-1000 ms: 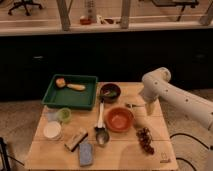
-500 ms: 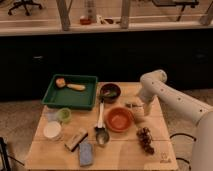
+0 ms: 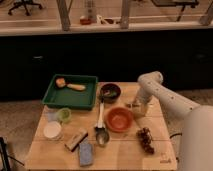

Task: Place fork in metal cup

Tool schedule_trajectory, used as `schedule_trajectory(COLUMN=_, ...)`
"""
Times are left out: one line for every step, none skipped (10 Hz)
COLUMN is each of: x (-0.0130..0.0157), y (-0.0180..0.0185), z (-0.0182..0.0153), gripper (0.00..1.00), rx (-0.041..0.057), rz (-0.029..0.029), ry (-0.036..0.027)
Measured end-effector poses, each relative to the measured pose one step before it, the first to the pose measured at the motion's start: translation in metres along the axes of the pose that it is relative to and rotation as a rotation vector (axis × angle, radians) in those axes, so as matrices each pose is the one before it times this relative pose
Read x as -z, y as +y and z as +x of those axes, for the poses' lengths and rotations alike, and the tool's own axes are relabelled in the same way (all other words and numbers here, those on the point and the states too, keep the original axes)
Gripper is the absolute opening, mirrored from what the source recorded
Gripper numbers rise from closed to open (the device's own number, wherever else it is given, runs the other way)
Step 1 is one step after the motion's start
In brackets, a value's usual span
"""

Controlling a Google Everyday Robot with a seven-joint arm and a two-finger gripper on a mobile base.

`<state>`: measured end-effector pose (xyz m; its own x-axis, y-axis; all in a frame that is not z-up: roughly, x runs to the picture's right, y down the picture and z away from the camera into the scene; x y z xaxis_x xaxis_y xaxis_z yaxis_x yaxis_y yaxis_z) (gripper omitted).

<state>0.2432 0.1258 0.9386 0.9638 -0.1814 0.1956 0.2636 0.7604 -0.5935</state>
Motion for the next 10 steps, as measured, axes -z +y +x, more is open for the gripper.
schedule_trajectory(x=-0.00212, y=-0.00189, z=-0.00011, gripper=0.42, rx=-0.00001, rz=-0.00154, ry=-0.00042)
schedule_trajectory(x=0.00175, y=-0.00003, z=0.00001, gripper=0.33, rx=0.00196, rz=0.00006, ry=0.00236)
schedule_trajectory(x=0.00239, y=0.00046, z=0.00070, gripper=0.23, rx=-0.00025, rz=-0.00015, ry=0.00130)
schedule_trajectory(x=0.00232, y=-0.00011, z=0.00015, gripper=0.13, rx=0.00073, rz=0.00044, ry=0.00117)
schedule_trajectory(x=0.00117, y=-0.00063, z=-0.00006, gripper=0.04, rx=0.00296, rz=0.00073, ry=0.00337)
schedule_trajectory(x=0.00050, y=0.00061, z=-0.00071, gripper=0.00, rx=0.00048, rz=-0.00373, ry=-0.00117)
schedule_trajectory(x=0.00014, y=0.00074, z=0.00049, gripper=0.00, rx=-0.00199, rz=-0.00207, ry=-0.00070)
schedule_trajectory(x=-0.00179, y=-0.00052, z=-0.00004, gripper=0.00, rx=-0.00512, rz=-0.00174, ry=-0.00080)
schedule_trajectory(x=-0.00272, y=0.00053, z=0.00073, gripper=0.00, rx=-0.00998, rz=-0.00123, ry=-0.00206)
schedule_trajectory(x=-0.00027, y=-0.00029, z=0.00051, gripper=0.00, rx=-0.00063, rz=0.00265, ry=0.00195)
